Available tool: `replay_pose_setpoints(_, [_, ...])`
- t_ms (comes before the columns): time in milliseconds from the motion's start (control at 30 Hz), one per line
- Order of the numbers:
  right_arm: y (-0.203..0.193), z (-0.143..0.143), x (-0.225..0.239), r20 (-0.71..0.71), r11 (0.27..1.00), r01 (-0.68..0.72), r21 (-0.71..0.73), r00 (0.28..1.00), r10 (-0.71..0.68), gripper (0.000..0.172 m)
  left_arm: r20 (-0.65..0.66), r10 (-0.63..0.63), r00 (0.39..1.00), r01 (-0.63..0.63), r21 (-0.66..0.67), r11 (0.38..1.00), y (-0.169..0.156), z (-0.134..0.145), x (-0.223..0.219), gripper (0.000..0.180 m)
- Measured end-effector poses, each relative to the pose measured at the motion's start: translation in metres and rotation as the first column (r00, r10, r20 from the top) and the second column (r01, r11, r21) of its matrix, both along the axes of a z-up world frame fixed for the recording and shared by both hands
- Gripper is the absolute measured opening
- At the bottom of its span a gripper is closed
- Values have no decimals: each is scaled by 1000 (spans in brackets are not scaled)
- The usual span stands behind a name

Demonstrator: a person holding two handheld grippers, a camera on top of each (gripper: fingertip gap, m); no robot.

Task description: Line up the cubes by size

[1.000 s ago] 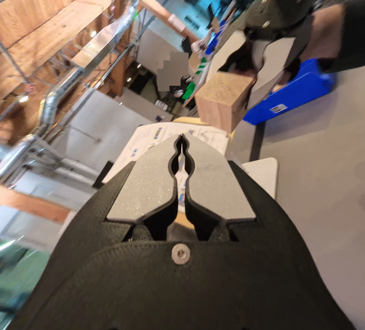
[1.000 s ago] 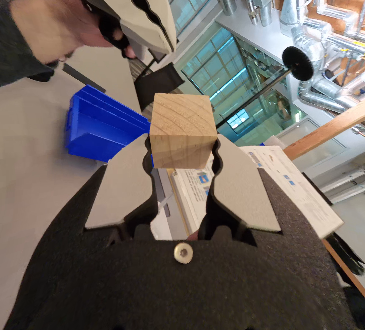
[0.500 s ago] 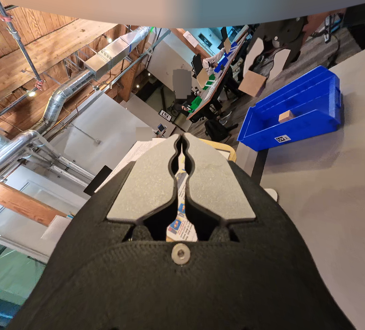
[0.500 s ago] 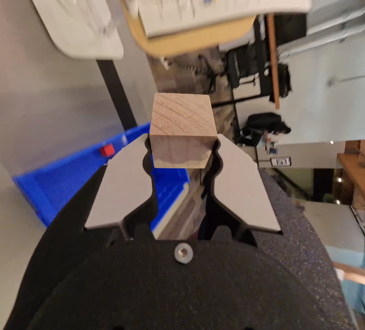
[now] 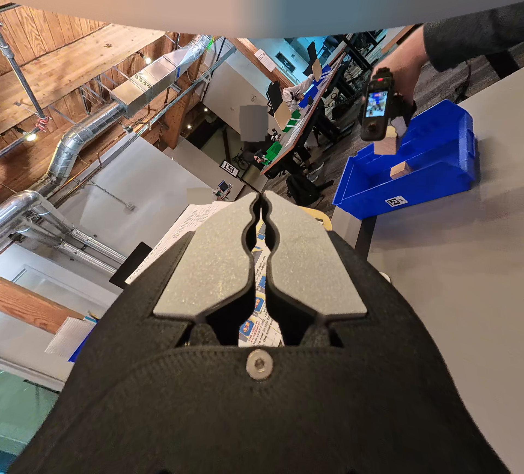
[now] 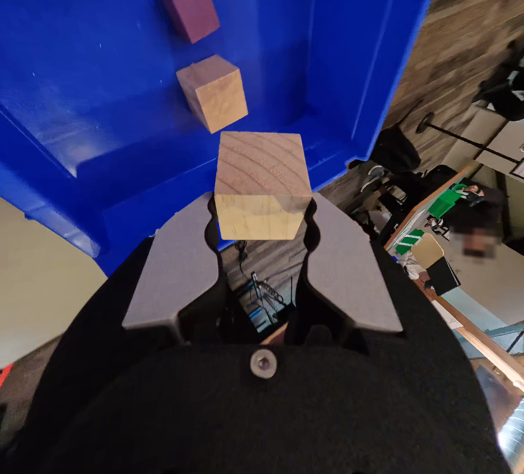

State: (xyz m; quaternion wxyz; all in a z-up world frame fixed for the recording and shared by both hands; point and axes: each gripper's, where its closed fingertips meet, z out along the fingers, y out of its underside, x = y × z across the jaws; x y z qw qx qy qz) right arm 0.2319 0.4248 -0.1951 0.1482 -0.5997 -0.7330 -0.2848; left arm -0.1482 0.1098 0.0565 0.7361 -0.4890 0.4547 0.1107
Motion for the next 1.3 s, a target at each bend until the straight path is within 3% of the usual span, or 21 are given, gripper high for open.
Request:
replay_pose_setpoints(233, [13, -27, 15, 210, 997, 27, -67, 978, -12, 59, -3, 6, 1000, -6, -14, 1000, 4, -3, -3, 0])
replay_pose_setpoints(567, [22, -45, 20, 370, 995, 40, -92, 929, -3, 59, -13, 8, 1000, -8, -28, 1000, 7, -6, -4, 0])
replay_pose_setpoints(867, [23, -40, 26, 436, 996, 45, -76, 900, -8, 59, -25, 11, 1000, -12, -46, 999, 12, -11, -3, 0])
replay_pose_setpoints(1300, [28, -76, 33, 451, 983, 81, -164, 893, 1, 59, -57, 10, 998, -15, -74, 997, 16, -19, 1, 0])
